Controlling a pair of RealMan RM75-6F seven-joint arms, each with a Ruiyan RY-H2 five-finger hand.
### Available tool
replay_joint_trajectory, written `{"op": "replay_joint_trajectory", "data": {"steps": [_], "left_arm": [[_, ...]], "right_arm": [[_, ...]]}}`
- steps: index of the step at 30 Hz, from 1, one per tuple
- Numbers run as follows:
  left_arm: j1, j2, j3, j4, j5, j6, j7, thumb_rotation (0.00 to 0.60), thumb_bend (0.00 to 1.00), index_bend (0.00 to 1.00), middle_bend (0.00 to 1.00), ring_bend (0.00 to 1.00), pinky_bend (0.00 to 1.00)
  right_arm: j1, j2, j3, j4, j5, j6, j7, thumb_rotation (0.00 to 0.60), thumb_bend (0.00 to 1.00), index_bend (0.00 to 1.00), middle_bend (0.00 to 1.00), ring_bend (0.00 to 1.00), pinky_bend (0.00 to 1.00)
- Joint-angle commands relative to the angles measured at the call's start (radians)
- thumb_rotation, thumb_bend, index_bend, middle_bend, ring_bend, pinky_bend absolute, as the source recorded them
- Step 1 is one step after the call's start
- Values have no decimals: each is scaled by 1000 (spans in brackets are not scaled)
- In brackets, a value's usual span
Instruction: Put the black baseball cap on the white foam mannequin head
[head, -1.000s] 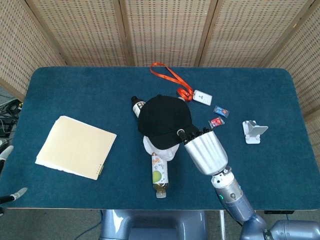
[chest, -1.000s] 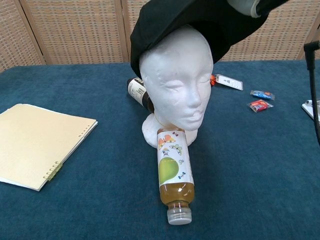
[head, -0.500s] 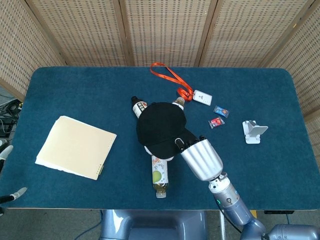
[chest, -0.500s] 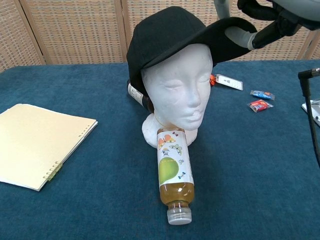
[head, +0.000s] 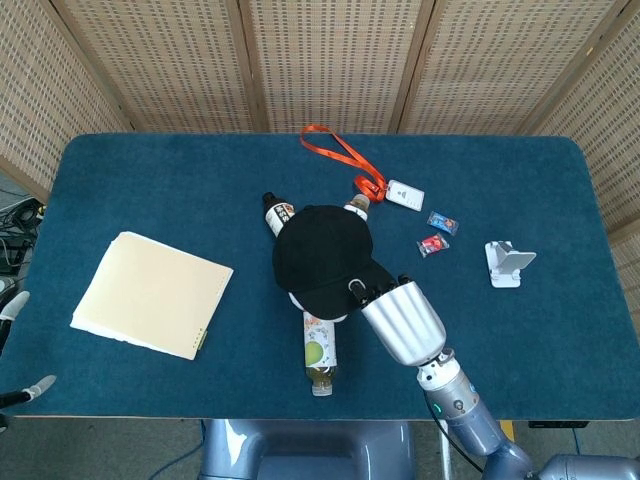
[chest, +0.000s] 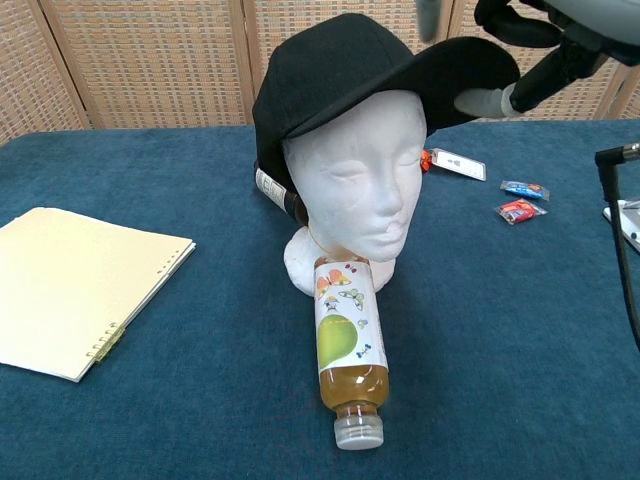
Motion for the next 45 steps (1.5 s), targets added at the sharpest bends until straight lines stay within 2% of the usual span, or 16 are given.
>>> {"op": "replay_joint_trajectory", "data": {"steps": [1, 5, 8, 15, 20, 24, 26, 28, 32, 34, 35, 36, 37, 40, 45], "left_arm": [[-1, 0, 0, 0, 2, -1, 1, 600, 0, 0, 0, 0, 0], [-1, 1, 1, 1, 4, -1, -1, 600, 0, 0, 0, 0, 0], [0, 2, 1, 3, 5, 3, -6, 600, 0, 0, 0, 0, 0], [1, 6, 2, 5, 9, 5, -17, 600, 0, 0, 0, 0, 0], [5, 11, 8, 7, 23, 14, -29, 600, 0, 0, 0, 0, 0], [9, 13, 13, 7, 46, 25, -25, 600, 0, 0, 0, 0, 0], [13, 12, 16, 5, 65, 37, -15, 600, 0, 0, 0, 0, 0], [18, 10, 19, 3, 79, 49, -7, 600, 0, 0, 0, 0, 0], [28, 4, 27, 4, 102, 66, 6, 600, 0, 0, 0, 0, 0], [31, 0, 29, 6, 111, 72, 10, 600, 0, 0, 0, 0, 0], [33, -2, 31, 7, 116, 76, 12, 600, 0, 0, 0, 0, 0], [35, -4, 31, 8, 119, 79, 14, 600, 0, 0, 0, 0, 0], [37, -5, 32, 10, 123, 83, 16, 600, 0, 0, 0, 0, 0], [41, -11, 37, 14, 137, 91, 21, 600, 0, 0, 0, 0, 0], [45, -17, 40, 22, 144, 96, 25, 600, 0, 0, 0, 0, 0]], "right_arm": [[-5, 3, 0, -5, -9, -4, 0, 600, 200, 123, 1000, 1000, 1000], [-12, 10, 1, -16, -30, -7, -1, 600, 100, 24, 1000, 1000, 1000], [-19, 24, 5, -31, -54, -5, -2, 600, 18, 0, 1000, 1000, 1000], [-55, 92, -14, -72, -153, 35, 13, 600, 0, 0, 1000, 1000, 1000], [-153, 243, -69, -32, -254, 161, 137, 600, 0, 0, 1000, 1000, 1000], [-237, 328, -109, 73, -252, 261, 287, 600, 0, 0, 993, 1000, 1000], [-277, 348, -122, 150, -229, 306, 385, 600, 0, 0, 937, 966, 995], [-313, 351, -130, 215, -185, 336, 478, 600, 0, 0, 825, 893, 910], [-373, 334, -143, 327, -82, 352, 674, 600, 0, 0, 450, 738, 507], [-398, 314, -142, 375, -38, 353, 755, 600, 0, 0, 261, 427, 334], [-413, 298, -141, 394, -7, 348, 800, 600, 0, 0, 152, 212, 233], [-423, 292, -149, 395, 19, 327, 829, 600, 0, 0, 90, 91, 170], [-432, 290, -158, 389, 53, 295, 852, 600, 0, 0, 32, 18, 100], [-441, 277, -164, 386, 82, 246, 891, 600, 0, 0, 0, 0, 8], [-451, 238, -206, 435, 50, 186, 820, 600, 0, 0, 0, 0, 0]]}}
